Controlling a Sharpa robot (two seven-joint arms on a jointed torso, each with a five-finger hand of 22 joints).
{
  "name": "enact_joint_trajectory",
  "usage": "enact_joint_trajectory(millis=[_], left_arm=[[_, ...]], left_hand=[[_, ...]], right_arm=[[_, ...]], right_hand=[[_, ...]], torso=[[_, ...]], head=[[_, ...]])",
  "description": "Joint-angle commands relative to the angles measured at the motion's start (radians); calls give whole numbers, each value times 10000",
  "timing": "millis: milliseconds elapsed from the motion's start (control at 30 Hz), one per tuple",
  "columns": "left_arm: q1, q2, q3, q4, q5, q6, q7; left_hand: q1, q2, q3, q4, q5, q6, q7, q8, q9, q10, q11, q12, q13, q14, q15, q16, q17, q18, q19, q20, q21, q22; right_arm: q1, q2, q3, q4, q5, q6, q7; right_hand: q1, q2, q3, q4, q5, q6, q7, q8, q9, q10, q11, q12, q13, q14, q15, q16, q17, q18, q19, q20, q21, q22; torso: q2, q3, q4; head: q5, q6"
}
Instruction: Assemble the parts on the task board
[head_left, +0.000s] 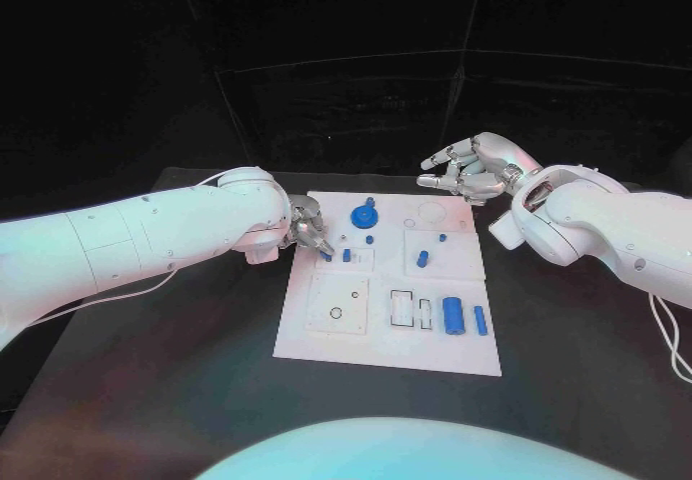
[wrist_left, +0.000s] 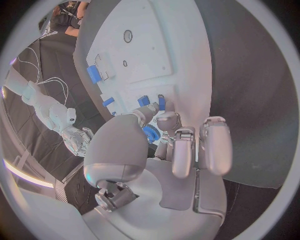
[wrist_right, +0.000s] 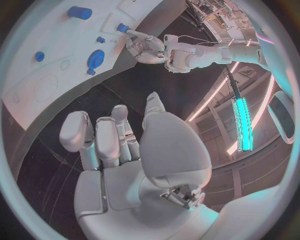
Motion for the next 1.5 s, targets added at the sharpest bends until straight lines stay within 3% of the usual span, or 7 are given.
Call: enact_joint_trajectory(millis=[33,1100,1200,1500], left_arm=[[-32,-16,-27,-6,-137,275,-200],[-29,194,-24,-131,-136,731,-276],[-27,236,-23,-194,-136,761,-423],[-24,342,-22,-278,-136,790,-611]], left_hand=[[40,14,1283,-1219,34,-5,-96,59,20,70,-12,-41,-18,1056,5,31,2634,-52,192,39,-4,94],[-28,-48,1343,-1235,33,32,-115,130,42,92,-24,-58,-50,1056,-2,31,2634,-56,198,36,6,114],[-658,-68,1094,-764,-21,197,-200,264,71,129,-68,-101,-148,1056,-26,31,2634,-56,199,29,1,119],[-1179,-129,685,-377,-28,352,-309,372,62,152,-159,-67,-158,1056,-111,31,2634,-69,226,-42,40,190]], right_arm=[[17,10,6,5,8,55,67],[15,60,5,-41,8,67,83],[16,66,5,-45,8,65,83],[16,88,5,-78,8,71,84]], right_hand=[[-4,59,3,-2,59,-73,-19,26,3,2,-5,62,1,30,8,-15,14,120,-22,-6,-60,-6],[-6,71,-4,2,74,-75,-19,34,3,-2,-6,63,-7,28,8,-27,-1,121,-25,-7,-66,-13],[-6,71,-4,2,74,-75,-19,34,3,-2,-6,63,-7,28,8,-27,-1,121,-25,-7,-66,-13],[-6,71,-4,2,74,-75,-19,34,3,-2,-6,63,-7,28,8,-27,-1,121,-25,-7,-66,-13]], torso=[[6,3,-11],[10,3,-10],[5,13,-7],[4,3,-14]], head=[[7,4],[-27,-45],[-37,-57],[-42,-72]])
